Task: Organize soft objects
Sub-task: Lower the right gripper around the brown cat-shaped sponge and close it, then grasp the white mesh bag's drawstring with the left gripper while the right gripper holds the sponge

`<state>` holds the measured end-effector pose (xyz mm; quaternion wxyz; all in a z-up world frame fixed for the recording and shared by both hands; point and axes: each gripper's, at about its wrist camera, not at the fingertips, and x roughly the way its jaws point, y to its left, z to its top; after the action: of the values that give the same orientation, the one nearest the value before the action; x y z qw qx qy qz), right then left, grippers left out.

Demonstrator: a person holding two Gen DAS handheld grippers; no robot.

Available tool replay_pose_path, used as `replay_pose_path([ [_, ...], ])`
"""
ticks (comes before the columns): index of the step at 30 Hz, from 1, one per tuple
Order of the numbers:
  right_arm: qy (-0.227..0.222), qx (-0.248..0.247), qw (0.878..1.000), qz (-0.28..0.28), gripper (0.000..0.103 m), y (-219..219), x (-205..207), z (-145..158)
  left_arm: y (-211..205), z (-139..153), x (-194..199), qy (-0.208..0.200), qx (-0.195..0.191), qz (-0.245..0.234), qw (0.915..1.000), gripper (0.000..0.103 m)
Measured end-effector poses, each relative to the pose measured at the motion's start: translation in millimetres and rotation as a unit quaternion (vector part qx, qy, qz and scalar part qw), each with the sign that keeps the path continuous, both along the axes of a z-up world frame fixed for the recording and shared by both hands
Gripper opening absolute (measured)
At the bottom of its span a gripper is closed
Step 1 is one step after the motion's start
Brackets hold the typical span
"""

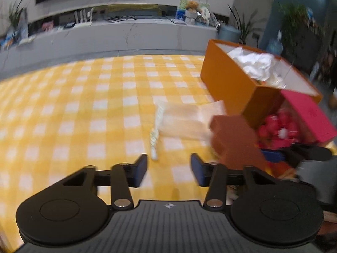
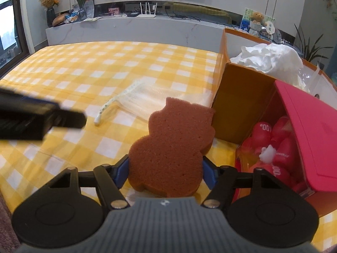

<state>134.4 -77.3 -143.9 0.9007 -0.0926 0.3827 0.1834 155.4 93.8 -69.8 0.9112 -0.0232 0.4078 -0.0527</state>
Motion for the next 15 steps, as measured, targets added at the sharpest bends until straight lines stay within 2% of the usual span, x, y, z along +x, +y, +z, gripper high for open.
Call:
replay_pose_path([
  [4,-0.001,0.006,1.0,-0.001,0.069,0.2,0.8,2.4,1.6,-16.0,35.9,0.021,0.008,-0.021,0.9995,0.041],
  [9,0.004,0.013,1.0,-0.004,0.069,-1.3,2.8,1.3,-2.6,-36.0,52.0,0.017,0.024,-0.029,0.9991,0.041],
  [11,0.004,0.019,1.0,-0.005,0.069,-1.2,3.5,1.2,-1.8,-43.0,56.4,0.027,0.023,-0.027,0.999,0.04],
  [13,0.007,0.021,1.0,-0.005,0.069,-0.8,4.9,0.2,-0.3,-46.8,58.1,0.032,0.023,-0.027,0.9989,0.028],
  [14,0.009,0.022,1.0,-0.005,0.069,-0.6,5.6,-0.5,-0.8,-48.5,58.1,0.034,0.026,-0.029,0.9987,0.026],
  [15,0.011,0.023,1.0,-0.005,0.069,-0.6,6.2,-1.0,-1.6,-49.9,57.8,0.034,0.03,-0.03,0.9985,0.017],
])
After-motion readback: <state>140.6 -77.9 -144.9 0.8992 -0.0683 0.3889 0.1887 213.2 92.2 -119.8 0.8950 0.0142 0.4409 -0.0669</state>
